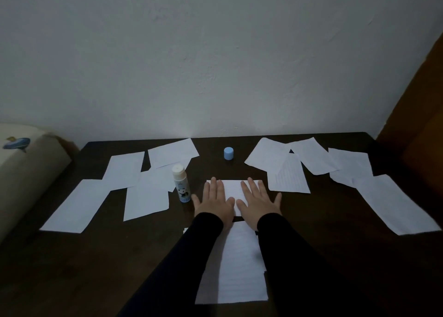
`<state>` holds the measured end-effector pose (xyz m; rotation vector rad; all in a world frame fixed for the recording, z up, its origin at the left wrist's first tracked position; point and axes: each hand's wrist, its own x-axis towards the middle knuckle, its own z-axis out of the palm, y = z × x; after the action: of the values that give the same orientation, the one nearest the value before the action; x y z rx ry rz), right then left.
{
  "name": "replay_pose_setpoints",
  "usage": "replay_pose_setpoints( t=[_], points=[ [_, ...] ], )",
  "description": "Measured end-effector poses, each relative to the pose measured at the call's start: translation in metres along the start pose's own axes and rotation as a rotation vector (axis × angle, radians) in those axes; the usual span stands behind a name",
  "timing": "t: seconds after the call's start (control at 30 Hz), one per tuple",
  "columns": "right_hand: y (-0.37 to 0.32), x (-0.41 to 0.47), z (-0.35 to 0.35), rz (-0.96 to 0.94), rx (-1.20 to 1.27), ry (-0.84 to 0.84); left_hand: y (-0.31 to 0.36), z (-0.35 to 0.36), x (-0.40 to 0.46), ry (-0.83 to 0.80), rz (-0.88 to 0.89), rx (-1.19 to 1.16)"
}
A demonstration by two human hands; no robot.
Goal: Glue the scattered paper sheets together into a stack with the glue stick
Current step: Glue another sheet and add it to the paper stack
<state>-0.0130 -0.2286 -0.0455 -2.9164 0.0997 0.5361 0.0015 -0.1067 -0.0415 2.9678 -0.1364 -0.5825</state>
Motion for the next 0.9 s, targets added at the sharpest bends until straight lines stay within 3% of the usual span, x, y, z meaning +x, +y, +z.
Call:
replay_pose_setpoints(
  t=[0.5, 0.57, 0.67, 0.77, 0.9],
  points=[
    [0.008, -0.032, -0.006, -0.008, 0.009, -0.127, -0.015, 0.0, -0.035, -0.053, -0.039, -0.027],
    [0.01, -0.035, -0.008, -0.011, 0.04, -0.136, -0.017, -0.01, -0.048, -0.075, 0.03, 0.012],
    [0.013, -0.035, -0.016, 0.032, 0.158, -0.053, -0.03, -0.02, -0.066, 0.136, 0.154, -0.127],
    [0.013, -0.034, -0.023, 0.011, 0.212, 0.144, -0.054, -0.023, -0.077, 0.431, 0.032, -0.481],
    [0.011, -0.027, -0.025, -0.035, 0.147, 0.289, -0.084, -0.022, -0.064, 0.452, -0.173, -0.633]
  ],
)
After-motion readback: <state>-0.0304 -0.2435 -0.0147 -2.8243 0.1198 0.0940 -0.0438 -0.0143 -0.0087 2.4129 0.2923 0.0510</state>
